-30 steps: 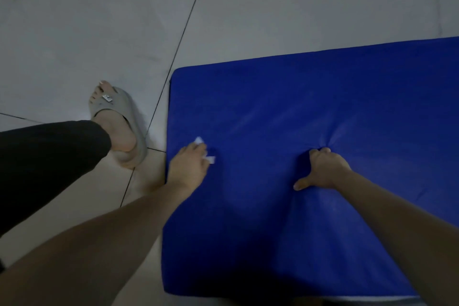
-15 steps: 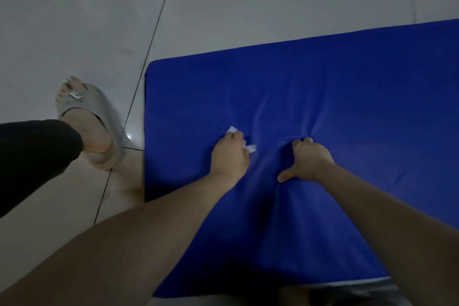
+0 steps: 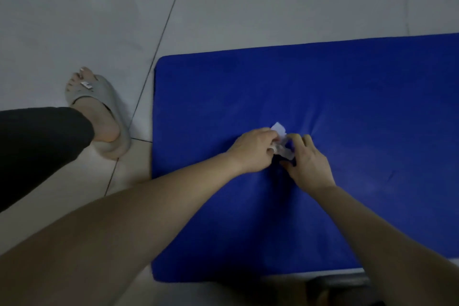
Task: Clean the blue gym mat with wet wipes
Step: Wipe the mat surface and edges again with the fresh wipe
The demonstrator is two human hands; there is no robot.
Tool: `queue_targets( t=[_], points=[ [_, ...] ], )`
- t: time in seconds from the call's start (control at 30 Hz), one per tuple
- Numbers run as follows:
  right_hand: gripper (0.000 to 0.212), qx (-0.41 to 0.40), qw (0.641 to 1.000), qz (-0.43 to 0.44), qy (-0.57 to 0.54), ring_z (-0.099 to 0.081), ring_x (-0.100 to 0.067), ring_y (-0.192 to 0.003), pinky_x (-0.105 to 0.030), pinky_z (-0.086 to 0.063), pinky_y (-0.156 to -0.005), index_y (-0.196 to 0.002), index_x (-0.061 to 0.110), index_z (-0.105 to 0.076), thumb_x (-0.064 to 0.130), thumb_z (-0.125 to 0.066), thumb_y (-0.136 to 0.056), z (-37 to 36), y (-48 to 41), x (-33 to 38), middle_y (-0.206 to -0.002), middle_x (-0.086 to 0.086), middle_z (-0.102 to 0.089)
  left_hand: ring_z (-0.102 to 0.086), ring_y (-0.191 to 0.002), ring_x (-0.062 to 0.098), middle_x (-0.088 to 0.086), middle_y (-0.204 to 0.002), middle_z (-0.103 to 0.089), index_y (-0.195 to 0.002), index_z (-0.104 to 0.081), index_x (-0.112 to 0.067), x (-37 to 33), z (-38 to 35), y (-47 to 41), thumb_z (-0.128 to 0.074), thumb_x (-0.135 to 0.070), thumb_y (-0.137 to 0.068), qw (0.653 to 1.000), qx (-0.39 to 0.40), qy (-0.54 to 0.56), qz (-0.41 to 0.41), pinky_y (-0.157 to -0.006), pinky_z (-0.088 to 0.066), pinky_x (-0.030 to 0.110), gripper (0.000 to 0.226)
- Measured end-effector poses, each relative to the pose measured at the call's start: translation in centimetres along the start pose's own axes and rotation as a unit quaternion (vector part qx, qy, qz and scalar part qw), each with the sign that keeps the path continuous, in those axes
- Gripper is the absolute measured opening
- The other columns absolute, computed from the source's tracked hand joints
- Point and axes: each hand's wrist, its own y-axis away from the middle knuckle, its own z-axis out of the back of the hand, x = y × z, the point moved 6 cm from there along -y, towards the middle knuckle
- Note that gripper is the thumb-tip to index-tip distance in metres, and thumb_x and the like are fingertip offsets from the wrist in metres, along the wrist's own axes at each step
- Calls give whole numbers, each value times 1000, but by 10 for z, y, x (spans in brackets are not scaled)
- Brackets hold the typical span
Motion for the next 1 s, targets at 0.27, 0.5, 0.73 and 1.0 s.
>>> queue_targets(
  t=[0.27,0.5,0.73,1.0],
  points=[
    [20,19,993,72,90,-49,-18,-75,-30,-42,-53,-114,12,-64,21,-50,-103,-10,-23,37,-106,-3,-46,-60,-105,35,12,-114,-58,-114,-55,-12,168,96,108,-71,-46,-85,915,-168,-80,357,-84,-52,42,47],
    [17,-107,987,118,30,-54,-24,-78,-30,-39,-58,-96,8,-58,21,-63,-87,-9,-46,58,-104,-10,-52,-62,-117,28,5,-133,-61,-136,-50,-11,241,79,111,-105,-40,-33,808,-53,263,524,-99,-55,48,120],
    [14,-10,986,164,-9,-56,-21,-81,-29,-46,-58,-95,12,-70,4,-58,-93,-49,-29,106,-99,-6,-56,-59,-122,28,5,-138,-58,-136,-50,-12,243,80,110,-103,-44,-42,839,-36,205,503,-104,-51,47,112],
    [22,31,999,20,-3,-59,-28,-78,-35,-48,-64,-106,19,-72,6,-55,-100,-29,12,68,-118,-13,-55,-63,-92,18,1,-114,-65,-119,-56,-18,199,67,142,-91,-54,-63,913,36,-19,406,-81,-55,32,75]
  ],
)
